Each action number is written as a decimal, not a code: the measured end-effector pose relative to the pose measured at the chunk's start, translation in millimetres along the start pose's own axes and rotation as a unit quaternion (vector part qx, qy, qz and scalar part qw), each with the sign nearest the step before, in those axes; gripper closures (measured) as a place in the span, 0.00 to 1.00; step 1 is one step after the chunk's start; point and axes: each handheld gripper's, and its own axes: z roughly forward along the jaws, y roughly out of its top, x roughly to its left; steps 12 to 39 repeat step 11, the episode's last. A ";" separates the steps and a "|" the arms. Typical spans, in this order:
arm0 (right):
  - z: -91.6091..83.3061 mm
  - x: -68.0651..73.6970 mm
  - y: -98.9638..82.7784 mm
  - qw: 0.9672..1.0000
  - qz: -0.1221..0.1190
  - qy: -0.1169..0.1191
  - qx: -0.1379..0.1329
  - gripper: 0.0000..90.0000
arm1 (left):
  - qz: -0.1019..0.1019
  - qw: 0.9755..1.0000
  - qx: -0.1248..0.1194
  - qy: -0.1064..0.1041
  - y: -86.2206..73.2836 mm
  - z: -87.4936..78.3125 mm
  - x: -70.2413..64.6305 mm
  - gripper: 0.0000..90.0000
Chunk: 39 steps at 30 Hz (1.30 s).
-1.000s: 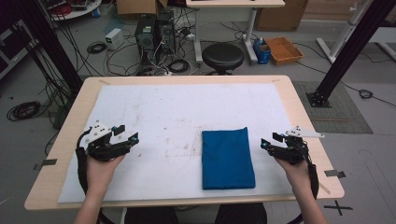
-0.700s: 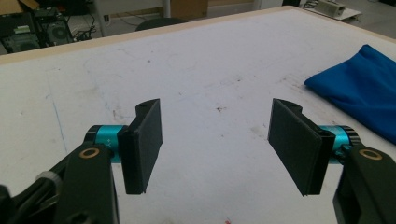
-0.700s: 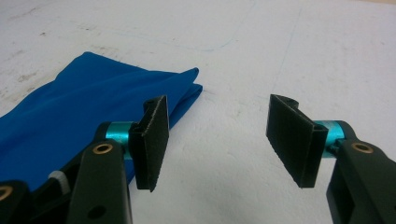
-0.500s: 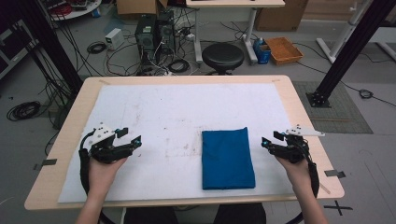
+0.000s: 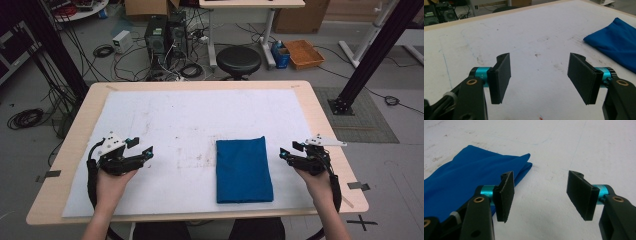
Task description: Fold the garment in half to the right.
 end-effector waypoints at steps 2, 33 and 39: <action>0.3 0.5 0.0 1.000 0.001 0.001 0.001 0.44 | 0.001 1.000 0.001 0.000 -0.2 0.4 -0.6 0.39; 0.9 -0.9 -1.5 1.000 0.004 0.002 0.002 0.43 | 0.001 1.000 0.004 -0.004 -0.2 4.3 -1.7 0.39; 0.9 -0.9 -1.5 1.000 0.004 0.002 0.002 0.43 | 0.001 1.000 0.004 -0.004 -0.2 4.3 -1.7 0.39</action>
